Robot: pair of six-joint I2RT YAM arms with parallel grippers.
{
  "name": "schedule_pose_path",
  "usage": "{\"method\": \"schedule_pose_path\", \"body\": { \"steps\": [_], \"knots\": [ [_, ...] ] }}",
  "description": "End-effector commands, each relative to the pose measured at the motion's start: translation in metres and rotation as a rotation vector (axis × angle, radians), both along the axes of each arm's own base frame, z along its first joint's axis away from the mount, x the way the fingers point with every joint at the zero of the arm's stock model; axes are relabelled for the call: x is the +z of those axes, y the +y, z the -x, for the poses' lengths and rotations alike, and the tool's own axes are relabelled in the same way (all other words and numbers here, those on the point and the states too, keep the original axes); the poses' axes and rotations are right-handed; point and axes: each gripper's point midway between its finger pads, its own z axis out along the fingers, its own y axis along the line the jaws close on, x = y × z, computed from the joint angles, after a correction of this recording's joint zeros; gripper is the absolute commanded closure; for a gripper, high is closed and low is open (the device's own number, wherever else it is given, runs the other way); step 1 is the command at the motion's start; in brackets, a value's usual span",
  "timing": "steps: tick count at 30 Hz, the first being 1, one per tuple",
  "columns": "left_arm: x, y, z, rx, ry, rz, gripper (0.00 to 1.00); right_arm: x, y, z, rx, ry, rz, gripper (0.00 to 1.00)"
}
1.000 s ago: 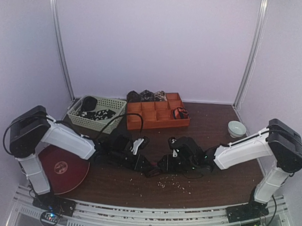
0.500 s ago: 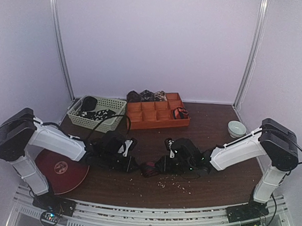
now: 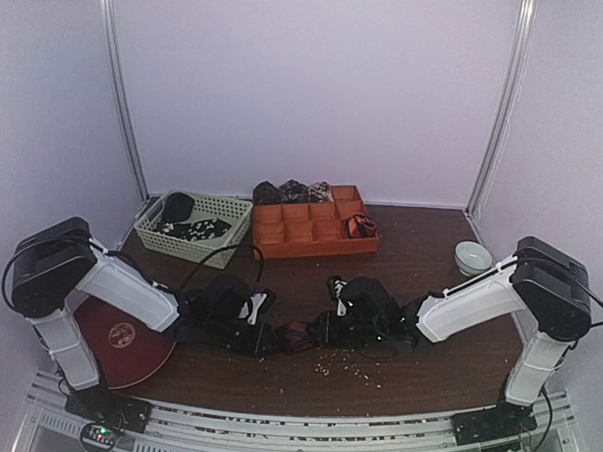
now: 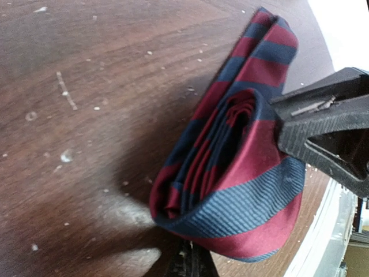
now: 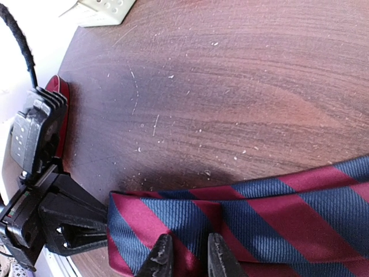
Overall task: Roll the ties
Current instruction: Roll the tie at the center of the board.
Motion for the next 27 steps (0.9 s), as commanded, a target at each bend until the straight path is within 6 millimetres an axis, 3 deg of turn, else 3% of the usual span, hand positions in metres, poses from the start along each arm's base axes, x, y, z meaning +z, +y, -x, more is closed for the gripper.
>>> {"method": "schedule_pose_path", "body": {
  "steps": [1, 9, 19, 27],
  "knots": [
    [0.014, -0.019, 0.004, -0.047, -0.005, 0.110, 1.00, -0.024, -0.017, 0.006, -0.013, 0.021, 0.078, 0.78],
    [0.042, -0.035, -0.005, -0.072, -0.062, 0.171, 1.00, -0.028, -0.021, -0.002, -0.029, 0.013, 0.076, 0.73],
    [0.050, -0.044, -0.019, -0.063, -0.095, 0.140, 1.00, -0.026, -0.022, -0.010, -0.020, 0.015, 0.054, 0.73],
    [0.047, -0.040, -0.025, -0.040, -0.109, 0.092, 1.00, -0.026, -0.007, -0.006, 0.008, 0.069, -0.021, 0.73]
  ]
}}
